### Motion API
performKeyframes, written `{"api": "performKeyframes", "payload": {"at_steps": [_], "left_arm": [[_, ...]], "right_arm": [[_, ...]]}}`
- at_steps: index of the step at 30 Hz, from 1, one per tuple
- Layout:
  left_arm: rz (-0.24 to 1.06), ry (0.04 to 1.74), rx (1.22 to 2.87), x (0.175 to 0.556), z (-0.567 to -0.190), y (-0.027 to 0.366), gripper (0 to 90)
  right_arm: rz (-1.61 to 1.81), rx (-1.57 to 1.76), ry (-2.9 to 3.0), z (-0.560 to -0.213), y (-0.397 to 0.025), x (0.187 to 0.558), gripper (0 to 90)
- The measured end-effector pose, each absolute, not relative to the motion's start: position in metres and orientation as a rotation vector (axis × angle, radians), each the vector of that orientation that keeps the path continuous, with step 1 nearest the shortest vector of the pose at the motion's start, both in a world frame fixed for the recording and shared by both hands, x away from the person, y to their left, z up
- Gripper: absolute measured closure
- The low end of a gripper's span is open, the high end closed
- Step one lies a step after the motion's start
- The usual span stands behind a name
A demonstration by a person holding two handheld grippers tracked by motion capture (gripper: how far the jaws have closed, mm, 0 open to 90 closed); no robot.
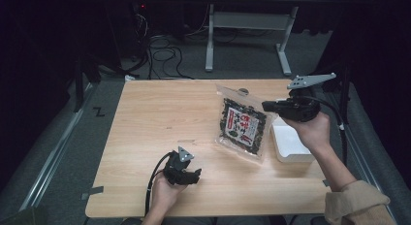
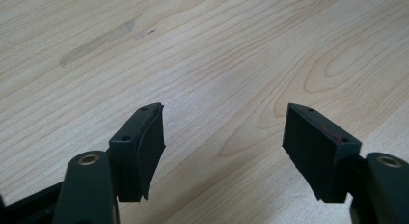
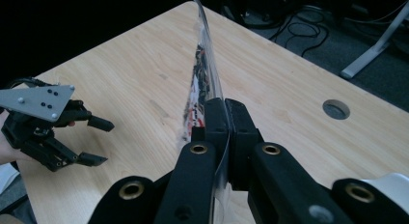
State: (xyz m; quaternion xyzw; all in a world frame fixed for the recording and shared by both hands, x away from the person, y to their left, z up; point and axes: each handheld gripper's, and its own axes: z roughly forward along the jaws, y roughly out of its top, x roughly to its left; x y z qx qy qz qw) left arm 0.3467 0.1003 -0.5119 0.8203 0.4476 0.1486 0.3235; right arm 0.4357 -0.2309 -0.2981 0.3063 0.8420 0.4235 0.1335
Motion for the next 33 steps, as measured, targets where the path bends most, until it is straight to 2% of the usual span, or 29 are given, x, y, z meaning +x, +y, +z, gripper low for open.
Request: {"api": "performKeyframes", "payload": {"at_steps": [33], "left_arm": [[0.405, 1.163, 2.169, 0.346, -0.512, 0.097, 31.3]], "right_arm": [[1.222, 0.942, 2.278, -0.257, -0.260, 0.433, 90.0]]}}
